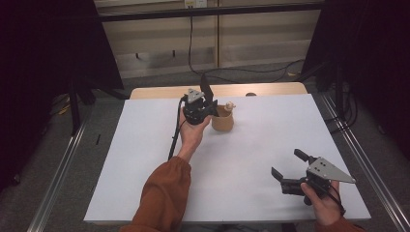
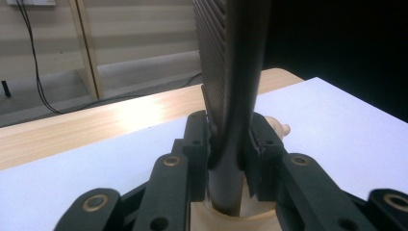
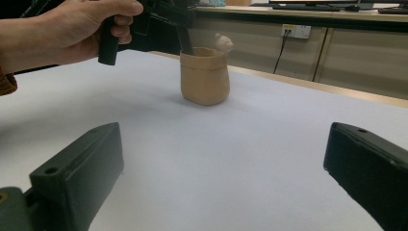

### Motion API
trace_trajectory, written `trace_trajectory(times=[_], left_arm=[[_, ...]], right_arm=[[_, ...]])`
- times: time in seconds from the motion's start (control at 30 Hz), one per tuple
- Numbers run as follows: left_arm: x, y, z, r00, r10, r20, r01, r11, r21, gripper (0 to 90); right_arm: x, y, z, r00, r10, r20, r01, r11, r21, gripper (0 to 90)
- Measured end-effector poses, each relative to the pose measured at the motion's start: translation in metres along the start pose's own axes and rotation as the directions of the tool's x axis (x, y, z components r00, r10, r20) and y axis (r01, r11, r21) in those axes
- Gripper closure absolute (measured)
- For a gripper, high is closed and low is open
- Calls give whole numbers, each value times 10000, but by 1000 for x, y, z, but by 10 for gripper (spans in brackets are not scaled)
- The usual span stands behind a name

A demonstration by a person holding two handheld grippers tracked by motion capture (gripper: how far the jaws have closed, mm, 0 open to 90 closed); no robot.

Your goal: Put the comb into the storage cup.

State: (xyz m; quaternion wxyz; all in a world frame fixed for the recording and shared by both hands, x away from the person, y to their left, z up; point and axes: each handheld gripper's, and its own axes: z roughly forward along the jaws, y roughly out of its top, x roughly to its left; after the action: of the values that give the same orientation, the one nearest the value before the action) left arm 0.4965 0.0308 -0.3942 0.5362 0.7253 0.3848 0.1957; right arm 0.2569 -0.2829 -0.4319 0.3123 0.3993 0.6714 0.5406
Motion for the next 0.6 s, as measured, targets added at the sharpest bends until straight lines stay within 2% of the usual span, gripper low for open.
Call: trace_trajectory(times=[0.37,0.6], left_arm=[[0,-2,1,9997,224,-128,-222,9996,191,734],[0,-4,3,9998,188,-94,-185,9995,273,734]], right_arm=[[0,0,0,10000,-24,-18,24,10000,23,0],[0,0,0,10000,-27,-30,27,10000,31,0]])
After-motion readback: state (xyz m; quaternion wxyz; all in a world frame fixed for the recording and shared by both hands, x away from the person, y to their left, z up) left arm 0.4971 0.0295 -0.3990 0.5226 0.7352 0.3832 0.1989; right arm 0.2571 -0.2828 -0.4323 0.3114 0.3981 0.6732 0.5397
